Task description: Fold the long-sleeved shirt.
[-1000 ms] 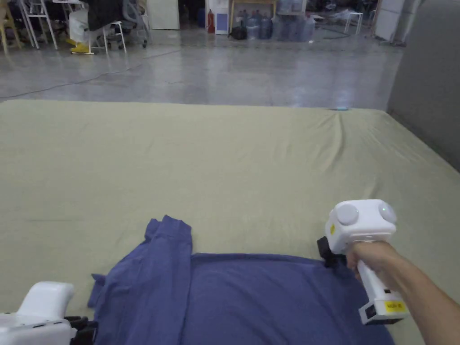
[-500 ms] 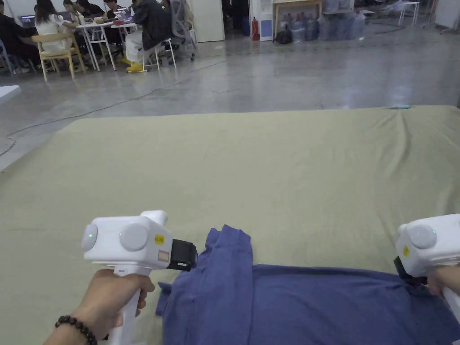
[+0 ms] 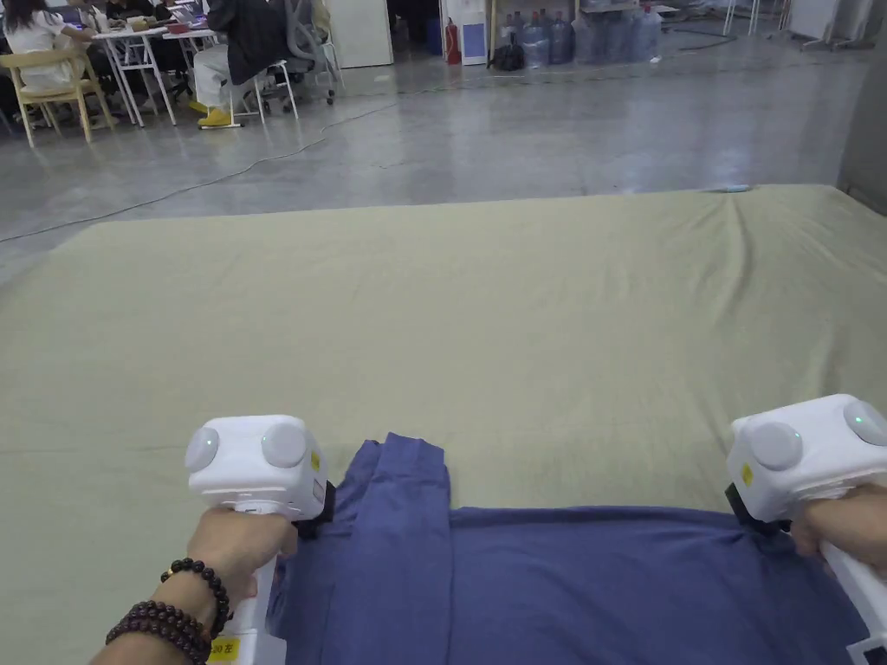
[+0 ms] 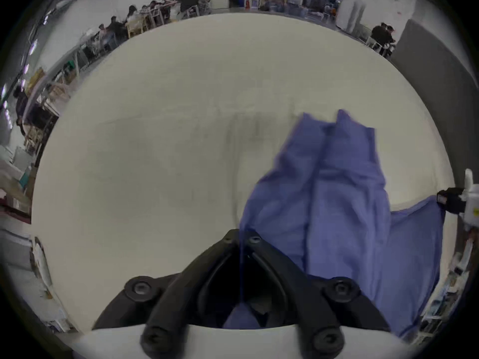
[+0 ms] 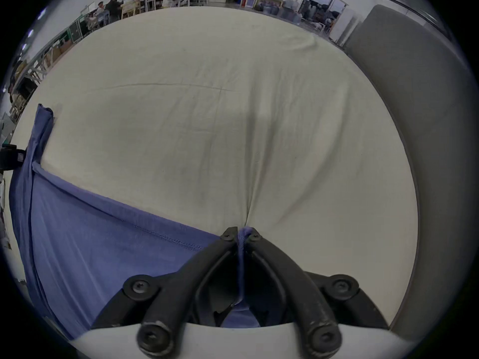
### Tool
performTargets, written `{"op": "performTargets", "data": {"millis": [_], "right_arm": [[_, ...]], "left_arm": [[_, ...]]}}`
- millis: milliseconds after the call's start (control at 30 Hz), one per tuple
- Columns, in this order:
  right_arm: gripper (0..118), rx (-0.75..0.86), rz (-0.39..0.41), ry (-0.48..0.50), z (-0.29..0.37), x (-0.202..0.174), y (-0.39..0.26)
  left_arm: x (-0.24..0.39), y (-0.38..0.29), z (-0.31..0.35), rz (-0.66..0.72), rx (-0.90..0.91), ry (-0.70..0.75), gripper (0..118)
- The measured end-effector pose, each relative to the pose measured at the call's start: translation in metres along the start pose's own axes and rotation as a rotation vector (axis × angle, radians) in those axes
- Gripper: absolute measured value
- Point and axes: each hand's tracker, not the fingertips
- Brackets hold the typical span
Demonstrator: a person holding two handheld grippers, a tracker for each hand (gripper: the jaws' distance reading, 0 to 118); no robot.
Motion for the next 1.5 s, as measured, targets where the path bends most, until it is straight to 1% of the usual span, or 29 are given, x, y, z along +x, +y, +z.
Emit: {"op": "performTargets", "data": {"millis": [33, 67, 100, 133, 167, 200, 233, 267, 333, 400, 533, 667, 800, 867, 967, 1067, 1100, 1133, 1267, 1367, 1500], "right_arm": [[0, 0.003, -0.007, -0.004, 0.003, 0.000, 0.000], [0, 0.009, -0.014, -0.006, 0.006, 0.001, 0.000], [0, 0.019, -0.018, -0.008, 0.010, 0.001, -0.001], [0, 0.035, -0.019, -0.009, 0.016, 0.003, -0.002], [0, 0.052, -0.027, -0.008, 0.024, 0.005, -0.003], [0, 0.064, -0.041, 0.002, 0.033, 0.008, -0.004], [0, 0.077, -0.080, 0.055, 0.044, 0.012, -0.005], [0, 0.100, -0.103, 0.080, 0.056, 0.015, -0.006], [0, 0.151, -0.096, 0.096, 0.086, 0.021, -0.009], [0, 0.216, -0.088, 0.099, 0.121, 0.028, -0.010], [0, 0.344, -0.148, 0.132, 0.205, 0.049, -0.005], [0, 0.486, -0.167, 0.110, 0.280, 0.073, 0.018], [0, 0.606, -0.190, 0.097, 0.349, 0.091, 0.051], [0, 0.648, -0.194, 0.067, 0.376, 0.098, 0.074], [0, 0.731, -0.232, 0.051, 0.413, 0.107, 0.109], [0, 0.773, -0.265, 0.002, 0.444, 0.114, 0.141], [0, 0.782, -0.274, 0.006, 0.452, 0.116, 0.149], [0, 0.787, -0.286, 0.002, 0.455, 0.120, 0.158], [0, 0.795, -0.305, -0.014, 0.456, 0.124, 0.170], [0, 0.766, -0.315, -0.014, 0.429, 0.124, 0.164], [0, 0.653, -0.339, 0.025, 0.349, 0.120, 0.149]], "left_arm": [[0.000, 0.001, 0.006, 0.006, 0.019, -0.058, 0], [0.000, 0.002, 0.010, 0.034, 0.013, -0.146, 0], [-0.002, 0.001, 0.015, 0.046, 0.026, -0.154, 0], [0.000, 0.001, 0.024, 0.043, 0.041, -0.128, 0], [0.001, 0.004, 0.035, 0.018, 0.084, -0.090, 0], [0.002, 0.006, 0.047, -0.012, 0.106, -0.085, 0], [-0.002, 0.003, 0.059, -0.019, 0.132, -0.100, 0], [-0.004, 0.004, 0.071, 0.001, 0.142, -0.127, 0], [-0.012, 0.004, 0.103, 0.054, 0.193, -0.185, 0], [-0.017, 0.005, 0.139, 0.051, 0.257, -0.218, 0], [-0.018, 0.012, 0.216, 0.013, 0.376, -0.238, 0], [-0.016, 0.033, 0.301, 0.006, 0.549, -0.222, 0], [-0.013, 0.079, 0.380, -0.007, 0.696, -0.201, 0], [-0.009, 0.106, 0.415, 0.010, 0.764, -0.179, 0], [-0.004, 0.146, 0.460, 0.014, 0.883, -0.139, 0], [0.002, 0.173, 0.492, 0.042, 0.960, -0.142, 0], [0.004, 0.178, 0.499, 0.045, 0.957, -0.146, 0], [0.007, 0.180, 0.504, 0.047, 0.989, -0.143, 0], [0.017, 0.186, 0.494, -0.004, 0.989, -0.114, 0], [0.023, 0.177, 0.453, -0.023, 0.948, -0.106, 0], [0.021, 0.162, 0.356, -0.005, 0.815, -0.119, 0]]}}
